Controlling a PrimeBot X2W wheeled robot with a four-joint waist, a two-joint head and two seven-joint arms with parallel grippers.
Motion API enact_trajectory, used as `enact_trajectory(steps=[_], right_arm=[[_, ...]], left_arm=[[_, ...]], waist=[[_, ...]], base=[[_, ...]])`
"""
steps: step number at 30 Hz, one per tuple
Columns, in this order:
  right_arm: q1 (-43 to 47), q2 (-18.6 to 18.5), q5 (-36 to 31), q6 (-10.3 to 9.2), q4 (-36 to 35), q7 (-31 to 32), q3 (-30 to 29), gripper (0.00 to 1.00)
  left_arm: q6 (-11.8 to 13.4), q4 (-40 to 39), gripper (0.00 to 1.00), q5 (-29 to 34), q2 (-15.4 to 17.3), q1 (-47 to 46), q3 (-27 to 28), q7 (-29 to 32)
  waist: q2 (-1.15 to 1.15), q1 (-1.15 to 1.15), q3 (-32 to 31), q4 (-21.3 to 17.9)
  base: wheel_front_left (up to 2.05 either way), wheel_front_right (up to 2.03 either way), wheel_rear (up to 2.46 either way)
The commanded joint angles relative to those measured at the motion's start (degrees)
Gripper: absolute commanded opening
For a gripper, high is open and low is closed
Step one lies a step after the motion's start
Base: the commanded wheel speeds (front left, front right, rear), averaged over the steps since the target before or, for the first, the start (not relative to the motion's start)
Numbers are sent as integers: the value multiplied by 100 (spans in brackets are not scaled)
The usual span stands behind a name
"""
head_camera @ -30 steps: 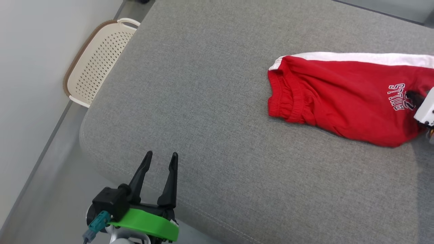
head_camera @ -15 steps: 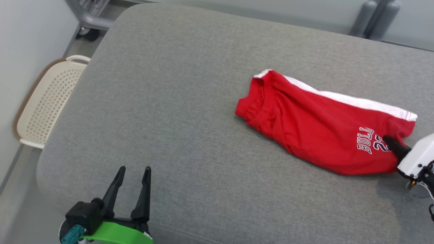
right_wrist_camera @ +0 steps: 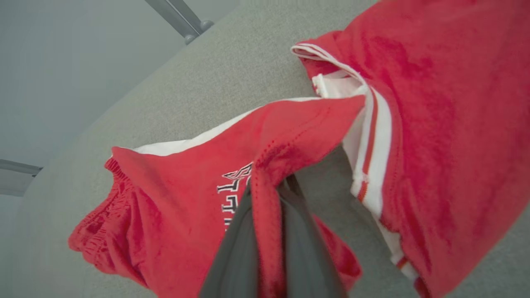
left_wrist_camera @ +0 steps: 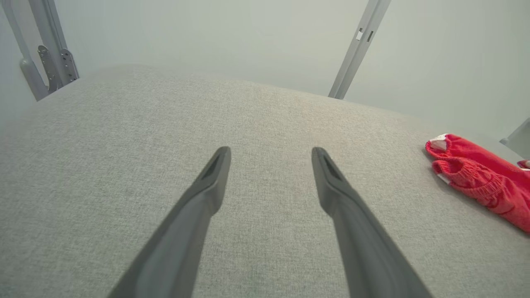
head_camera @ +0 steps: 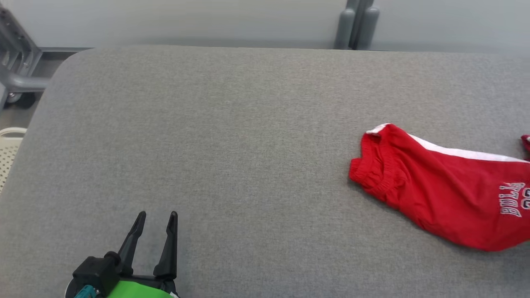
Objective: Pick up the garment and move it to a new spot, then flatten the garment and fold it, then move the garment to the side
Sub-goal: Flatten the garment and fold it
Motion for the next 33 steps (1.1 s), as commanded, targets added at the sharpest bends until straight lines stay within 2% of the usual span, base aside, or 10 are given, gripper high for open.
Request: enact_trajectory(steps=[1,9,14,17,18,19,20,21,29,33], right_arm=[[-158,169,-70,3,-267,93,76,0],[-1031,1338,-815,3,-1324,634,953,0],[-1795,1985,-1636,3,-880,697,1154,0],[-2183,2170,-2101,3,-496,608,1163,0],[-2266,2225,-2197,3,-374,611,1179,6],[-2352,2263,-2294,3,-284,606,1220,30],[-2426,2291,-2346,3,-218,601,1264,83],[-2458,2306,-2377,3,-162,626,1310,100],[-2314,2300,-2527,4,-342,599,1729,100],[-2192,2292,-2279,4,-901,604,1849,100]], left_arm=[[10,-10,100,-1,26,14,9,-8],[-39,14,100,45,8,-264,-104,28],[-93,37,100,83,5,-454,-183,59],[-85,72,100,73,-33,-507,-198,48],[-85,82,100,69,-46,-506,-205,44],[-82,94,100,68,-53,-501,-204,39],[-78,106,100,68,-66,-497,-209,36],[-73,121,100,54,-84,-492,-208,36],[-29,154,100,17,-21,-312,-112,15],[4,72,100,21,52,-244,-47,6]], waist=[[0,0,6,-346],[0,0,188,-425],[0,0,338,-275],[0,0,389,-184],[0,0,398,-157],[0,0,410,-135],[0,0,423,-113],[0,0,427,-93],[0,0,354,-145],[0,0,311,-262]], base=[[0,0,0],[0,0,0],[0,0,0],[0,0,0],[0,0,0],[0,0,0],[0,0,0],[0,0,0],[0,0,0],[0,0,0]])
